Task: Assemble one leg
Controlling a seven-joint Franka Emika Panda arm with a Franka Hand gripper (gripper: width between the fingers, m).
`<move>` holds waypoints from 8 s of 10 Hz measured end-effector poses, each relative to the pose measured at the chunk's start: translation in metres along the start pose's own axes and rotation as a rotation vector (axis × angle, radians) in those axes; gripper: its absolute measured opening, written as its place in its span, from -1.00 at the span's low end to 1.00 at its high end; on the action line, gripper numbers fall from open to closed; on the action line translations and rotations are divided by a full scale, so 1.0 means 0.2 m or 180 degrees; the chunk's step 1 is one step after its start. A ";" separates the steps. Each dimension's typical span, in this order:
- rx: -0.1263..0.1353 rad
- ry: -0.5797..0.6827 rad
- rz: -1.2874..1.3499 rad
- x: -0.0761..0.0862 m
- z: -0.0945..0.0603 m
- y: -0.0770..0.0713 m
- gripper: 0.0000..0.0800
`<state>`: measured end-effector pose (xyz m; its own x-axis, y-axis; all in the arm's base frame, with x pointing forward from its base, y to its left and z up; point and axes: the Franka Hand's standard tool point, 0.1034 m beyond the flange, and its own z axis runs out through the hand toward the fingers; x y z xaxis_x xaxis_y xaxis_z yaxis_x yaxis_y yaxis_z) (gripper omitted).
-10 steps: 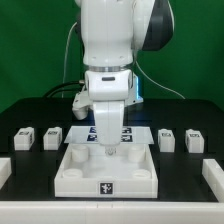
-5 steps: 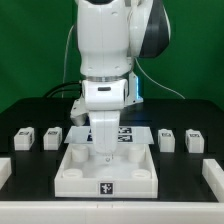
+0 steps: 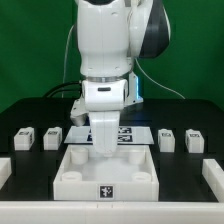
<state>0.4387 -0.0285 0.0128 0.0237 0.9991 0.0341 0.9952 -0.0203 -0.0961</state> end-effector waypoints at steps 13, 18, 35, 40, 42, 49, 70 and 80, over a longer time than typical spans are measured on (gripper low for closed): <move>-0.0184 0.0161 0.0084 0.35 0.00 0.16 -0.84; -0.0291 0.0247 0.0162 0.49 0.00 0.22 -0.85; -0.0428 0.0215 0.0532 0.53 -0.18 0.12 0.62; -0.0516 0.0337 0.1687 0.72 -0.35 0.02 0.62; -0.0444 0.0439 0.2425 0.70 -0.32 0.02 0.62; -0.0103 0.0720 0.5137 0.96 -0.18 -0.15 0.62; 0.2260 -0.1862 0.4786 0.99 0.07 -0.34 0.62; 0.2275 -0.1823 0.4719 0.98 0.01 -0.31 -0.28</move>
Offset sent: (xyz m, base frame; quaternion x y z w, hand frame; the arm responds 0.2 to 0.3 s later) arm 0.0000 0.0000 0.0000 0.0000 0.0000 0.0000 1.0000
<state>0.3821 0.1686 0.0227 0.6078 0.0386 -0.7932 -0.0753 -0.9915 -0.1059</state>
